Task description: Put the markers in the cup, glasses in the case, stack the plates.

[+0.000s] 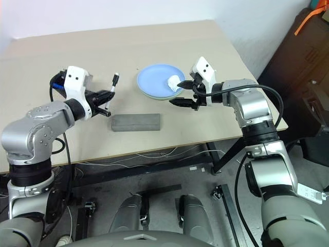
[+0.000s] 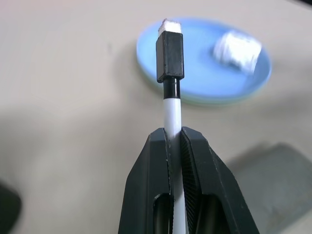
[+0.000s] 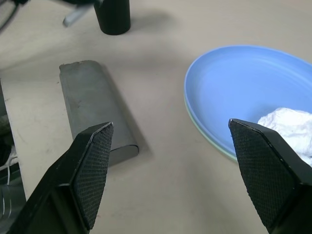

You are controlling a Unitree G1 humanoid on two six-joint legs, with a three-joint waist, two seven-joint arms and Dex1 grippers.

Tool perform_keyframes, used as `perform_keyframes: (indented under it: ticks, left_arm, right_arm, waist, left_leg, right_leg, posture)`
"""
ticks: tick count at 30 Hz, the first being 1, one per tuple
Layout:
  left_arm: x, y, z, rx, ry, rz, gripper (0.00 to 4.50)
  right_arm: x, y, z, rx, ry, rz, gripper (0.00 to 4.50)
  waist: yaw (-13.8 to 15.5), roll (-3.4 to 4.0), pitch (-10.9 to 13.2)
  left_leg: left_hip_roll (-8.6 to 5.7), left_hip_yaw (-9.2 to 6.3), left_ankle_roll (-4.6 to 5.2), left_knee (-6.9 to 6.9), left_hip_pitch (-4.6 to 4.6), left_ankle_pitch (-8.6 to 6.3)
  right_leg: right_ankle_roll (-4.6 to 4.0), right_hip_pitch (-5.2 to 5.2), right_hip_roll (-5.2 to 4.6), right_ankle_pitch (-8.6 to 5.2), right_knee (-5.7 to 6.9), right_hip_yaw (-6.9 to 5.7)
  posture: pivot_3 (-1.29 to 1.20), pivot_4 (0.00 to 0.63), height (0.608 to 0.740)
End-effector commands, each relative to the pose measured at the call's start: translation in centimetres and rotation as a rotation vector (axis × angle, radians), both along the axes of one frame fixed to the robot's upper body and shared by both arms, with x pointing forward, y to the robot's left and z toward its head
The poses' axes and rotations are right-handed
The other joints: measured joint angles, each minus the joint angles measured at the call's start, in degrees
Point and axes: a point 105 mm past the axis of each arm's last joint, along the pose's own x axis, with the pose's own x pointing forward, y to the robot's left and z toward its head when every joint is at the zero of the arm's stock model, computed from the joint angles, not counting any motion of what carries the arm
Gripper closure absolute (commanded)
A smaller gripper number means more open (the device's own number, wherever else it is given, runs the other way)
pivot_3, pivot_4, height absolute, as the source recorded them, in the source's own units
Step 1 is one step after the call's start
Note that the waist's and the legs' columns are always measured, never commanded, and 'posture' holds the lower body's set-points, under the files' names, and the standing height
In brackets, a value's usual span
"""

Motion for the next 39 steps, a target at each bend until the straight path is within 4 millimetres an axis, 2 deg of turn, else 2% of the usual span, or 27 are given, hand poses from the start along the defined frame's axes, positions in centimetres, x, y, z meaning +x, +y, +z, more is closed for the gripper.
perform_keyframes:
  ticks: [1, 5, 8, 14, 17, 22, 26, 31, 37, 39]
  left_arm:
    - [1.1, 0.9, 2.9, 0.027, -0.205, 0.066, 4.49]
    - [2.2, 2.8, 5.0, 0.07, -0.376, 0.165, 4.49]
    - [3.0, 4.8, 5.5, 0.096, -0.442, 0.247, 4.49]
    - [3.4, 6.6, 7.0, 0.113, -0.584, 0.299, 4.49]
    - [3.7, 7.2, 6.3, 0.149, -0.587, 0.309, 4.49]
    - [4.1, 7.8, 5.9, 0.097, -0.606, 0.316, 4.49]
    - [3.7, 9.4, 6.4, 0.02, -0.643, 0.368, 4.49]
    - [4.3, 10.9, 4.8, 0.02, -0.562, 0.423, 4.49]
    - [4.1, 11.5, 3.6, 0.065, -0.52, 0.46, 4.49]
    - [4.1, 11.1, 3.0, 0.073, -0.488, 0.431, 4.49]
  right_arm:
    - [0.0, 0.3, 1.8, 0.017, -0.071, 0.014, 0.51]
    - [0.1, 0.1, 2.0, 0.017, -0.09, 0.001, 0.51]
    - [0.2, -0.2, 2.1, 0.017, -0.101, -0.014, 0.51]
    - [0.0, -0.4, 2.1, 0.009, -0.107, -0.02, 0.51]
    - [0.0, -0.5, 2.3, 0.007, -0.112, -0.022, 0.51]
    - [0.0, -0.9, 2.4, -0.002, -0.118, -0.033, 0.51]
    - [-0.1, -1.2, 2.5, -0.004, -0.123, -0.04, 0.51]
    - [0.0, -1.4, 2.6, -0.023, -0.142, -0.047, 0.51]
    - [-0.3, -1.6, 2.6, -0.028, -0.144, -0.042, 0.51]
    - [-0.3, -1.7, 2.6, -0.034, -0.15, -0.048, 0.51]
  waist:
    - [0.07, 0.0, 0.0]
    - [0.23, 0.0, 0.0]
    - [0.26, 0.0, 0.0]
    - [0.28, 0.0, 0.0]
    - [0.28, 0.0, 0.0]
    - [0.29, 0.0, 0.0]
    - [0.27, 0.0, 0.0]
    - [0.27, 0.0, 0.0]
    - [0.26, 0.0, 0.0]
    - [0.25, 0.0, 0.0]
  left_leg:
    - [0.0, 0.01, 0.0, 0.0, 0.0, 0.0]
    - [0.0, 0.01, 0.01, 0.01, 0.0, 0.0]
    - [0.0, 0.03, 0.01, 0.0, -0.02, 0.01]
    - [0.01, 0.07, 0.02, -0.01, -0.05, 0.01]
    - [0.01, 0.08, 0.02, 0.0, -0.04, 0.01]
    - [0.02, 0.09, 0.02, -0.01, -0.04, 0.01]
    - [0.02, 0.09, 0.02, -0.01, -0.05, 0.01]
    - [0.02, 0.09, 0.03, 0.0, -0.03, 0.02]
    - [0.02, 0.09, 0.03, 0.02, -0.04, 0.02]
    - [0.02, 0.1, 0.03, 0.0, -0.04, 0.02]
  right_leg:
    - [0.0, 0.0, 0.0, 0.0, 0.0, 0.0]
    - [0.0, -0.01, 0.01, 0.0, 0.0, 0.0]
    - [0.02, -0.02, 0.01, 0.01, 0.0, 0.01]
    - [0.05, -0.07, 0.01, 0.03, 0.0, 0.02]
    - [0.05, -0.06, 0.01, 0.03, 0.0, 0.02]
    - [0.05, -0.06, 0.01, 0.03, 0.01, 0.02]
    - [0.05, -0.07, 0.01, 0.03, 0.01, 0.02]
    - [0.06, -0.06, 0.01, 0.03, 0.03, 0.02]
    - [0.06, -0.06, 0.01, 0.03, 0.03, 0.02]
    - [0.06, -0.06, 0.01, 0.03, 0.03, 0.02]
  posture:
    - [0.0, 0.15, 0.738]
    - [0.0, 0.15, 0.738]
    - [0.0, 0.15, 0.738]
    - [0.0, 0.15, 0.738]
    - [0.0, 0.15, 0.738]
    - [0.0, 0.15, 0.738]
    - [0.0, 0.15, 0.738]
    - [0.0, 0.15, 0.738]
    - [0.0, 0.15, 0.738]
    - [0.0, 0.15, 0.738]
